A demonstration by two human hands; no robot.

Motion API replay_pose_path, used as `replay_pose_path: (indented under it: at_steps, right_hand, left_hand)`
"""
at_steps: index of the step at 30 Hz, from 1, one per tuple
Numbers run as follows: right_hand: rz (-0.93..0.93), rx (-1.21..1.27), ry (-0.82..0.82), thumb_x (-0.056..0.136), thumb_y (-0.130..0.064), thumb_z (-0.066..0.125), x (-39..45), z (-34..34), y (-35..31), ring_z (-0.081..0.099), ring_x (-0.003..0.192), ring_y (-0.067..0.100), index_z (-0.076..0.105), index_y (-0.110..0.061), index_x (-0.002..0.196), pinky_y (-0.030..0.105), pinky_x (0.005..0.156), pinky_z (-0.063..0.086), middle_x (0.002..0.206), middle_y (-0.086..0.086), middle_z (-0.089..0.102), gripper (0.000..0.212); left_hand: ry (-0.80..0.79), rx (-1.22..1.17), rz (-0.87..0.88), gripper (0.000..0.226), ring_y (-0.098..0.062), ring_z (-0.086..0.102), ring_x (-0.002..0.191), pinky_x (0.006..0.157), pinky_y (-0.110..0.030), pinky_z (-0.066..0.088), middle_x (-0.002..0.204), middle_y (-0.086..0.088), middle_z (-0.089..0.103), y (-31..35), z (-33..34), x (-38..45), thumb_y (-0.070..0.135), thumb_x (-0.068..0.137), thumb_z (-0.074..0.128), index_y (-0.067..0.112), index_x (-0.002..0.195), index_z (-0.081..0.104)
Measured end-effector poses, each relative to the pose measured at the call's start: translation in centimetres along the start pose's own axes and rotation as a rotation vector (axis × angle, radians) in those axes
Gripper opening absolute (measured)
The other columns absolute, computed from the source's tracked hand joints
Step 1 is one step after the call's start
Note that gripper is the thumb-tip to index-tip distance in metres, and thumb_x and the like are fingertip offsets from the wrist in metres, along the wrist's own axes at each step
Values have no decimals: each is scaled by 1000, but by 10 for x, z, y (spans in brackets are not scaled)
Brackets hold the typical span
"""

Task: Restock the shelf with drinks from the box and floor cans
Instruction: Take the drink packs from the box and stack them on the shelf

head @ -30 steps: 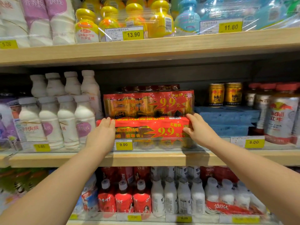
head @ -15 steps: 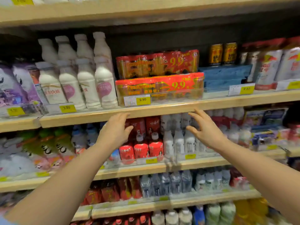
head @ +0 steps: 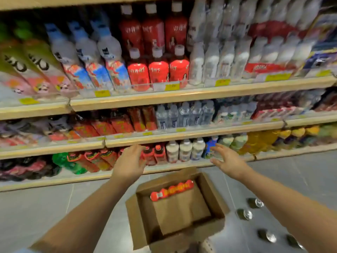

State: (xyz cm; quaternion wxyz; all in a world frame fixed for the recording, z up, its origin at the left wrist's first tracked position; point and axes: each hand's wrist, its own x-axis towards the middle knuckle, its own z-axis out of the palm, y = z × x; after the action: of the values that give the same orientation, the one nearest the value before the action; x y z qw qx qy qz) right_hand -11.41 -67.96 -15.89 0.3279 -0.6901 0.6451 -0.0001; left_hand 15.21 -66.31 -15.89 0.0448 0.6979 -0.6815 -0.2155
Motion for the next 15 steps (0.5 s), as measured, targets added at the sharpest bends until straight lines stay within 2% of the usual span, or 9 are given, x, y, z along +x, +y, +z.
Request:
replay_pose_path:
  at_steps: [6, 10, 15]
  right_hand:
    - [108, 23, -226, 94, -19, 45, 12, 72, 52, 28, 138, 24, 32, -13, 138, 21, 105, 20, 151, 9, 27, 47]
    - [193, 37, -331, 93, -20, 47, 37, 117, 92, 37, 133, 25, 37, -12, 136, 28, 107, 28, 146, 9, 36, 45]
    - [246, 12, -412, 93, -18, 47, 83, 180, 141, 40, 130, 29, 40, -12, 135, 33, 107, 31, 144, 11, 40, 44]
  left_hand:
    - [-225, -1, -156, 43, -24, 32, 133, 107, -34, 31, 143, -4, 40, -27, 92, -11, 19, 92, 46, 17, 134, 39]
    - [-343, -22, -267, 39, -21, 35, 133, 105, -32, 36, 144, -1, 40, -34, 155, -17, 18, 94, 42, 20, 132, 40]
    - [-436, -96, -396, 41, -19, 37, 132, 107, -30, 35, 145, 0, 38, -49, 242, -12, 18, 93, 44, 21, 134, 37]
